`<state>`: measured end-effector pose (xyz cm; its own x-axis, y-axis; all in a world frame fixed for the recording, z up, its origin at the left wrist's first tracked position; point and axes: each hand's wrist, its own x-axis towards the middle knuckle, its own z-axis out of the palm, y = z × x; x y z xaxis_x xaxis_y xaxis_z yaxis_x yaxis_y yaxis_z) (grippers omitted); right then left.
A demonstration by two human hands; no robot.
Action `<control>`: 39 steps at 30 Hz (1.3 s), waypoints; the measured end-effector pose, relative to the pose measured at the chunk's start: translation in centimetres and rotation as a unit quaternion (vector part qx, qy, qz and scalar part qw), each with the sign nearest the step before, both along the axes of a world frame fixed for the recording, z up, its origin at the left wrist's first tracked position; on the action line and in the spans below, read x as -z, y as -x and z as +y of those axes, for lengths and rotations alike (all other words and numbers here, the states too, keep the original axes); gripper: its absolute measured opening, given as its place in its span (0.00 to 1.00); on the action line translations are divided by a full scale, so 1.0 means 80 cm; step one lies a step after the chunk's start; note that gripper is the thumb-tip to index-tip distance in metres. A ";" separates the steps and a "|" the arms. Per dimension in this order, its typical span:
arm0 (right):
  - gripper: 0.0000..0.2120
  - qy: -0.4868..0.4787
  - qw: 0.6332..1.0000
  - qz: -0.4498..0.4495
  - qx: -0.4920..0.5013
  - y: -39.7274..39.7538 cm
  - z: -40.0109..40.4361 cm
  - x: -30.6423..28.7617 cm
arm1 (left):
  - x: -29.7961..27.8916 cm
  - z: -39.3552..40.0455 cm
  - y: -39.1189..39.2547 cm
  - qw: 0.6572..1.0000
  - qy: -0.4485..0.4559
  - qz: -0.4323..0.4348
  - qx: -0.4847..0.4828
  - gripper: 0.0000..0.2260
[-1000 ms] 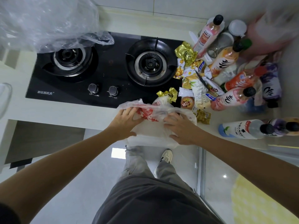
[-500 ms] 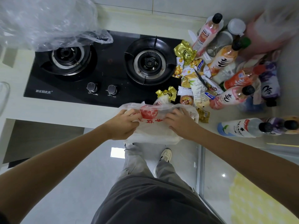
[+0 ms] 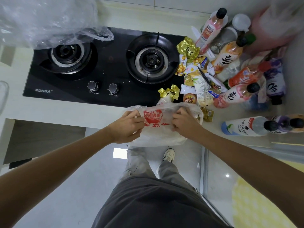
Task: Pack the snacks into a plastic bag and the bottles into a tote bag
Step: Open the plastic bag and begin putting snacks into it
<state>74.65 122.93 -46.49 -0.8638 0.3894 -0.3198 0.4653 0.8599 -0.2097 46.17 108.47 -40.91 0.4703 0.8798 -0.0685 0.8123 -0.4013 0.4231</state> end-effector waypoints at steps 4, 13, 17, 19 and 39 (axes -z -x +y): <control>0.15 -0.039 0.999 -0.027 0.011 0.000 -0.009 -0.006 | 0.011 -0.004 0.006 0.997 0.009 0.071 -0.027 0.11; 0.46 -0.024 0.995 -0.096 0.022 0.008 -0.013 -0.029 | 0.021 0.007 -0.009 0.987 0.054 0.124 -0.082 0.16; 0.53 -0.042 0.991 -0.124 0.013 0.008 -0.019 -0.027 | 0.018 0.025 -0.025 0.964 0.097 0.230 -0.091 0.21; 0.47 -0.042 0.993 -0.110 0.006 0.007 -0.022 -0.026 | 0.022 0.030 -0.030 0.949 0.104 0.283 -0.090 0.20; 0.42 -0.088 0.993 -0.072 0.018 0.044 -0.021 -0.044 | 0.028 0.013 -0.007 0.947 0.069 0.292 -0.119 0.31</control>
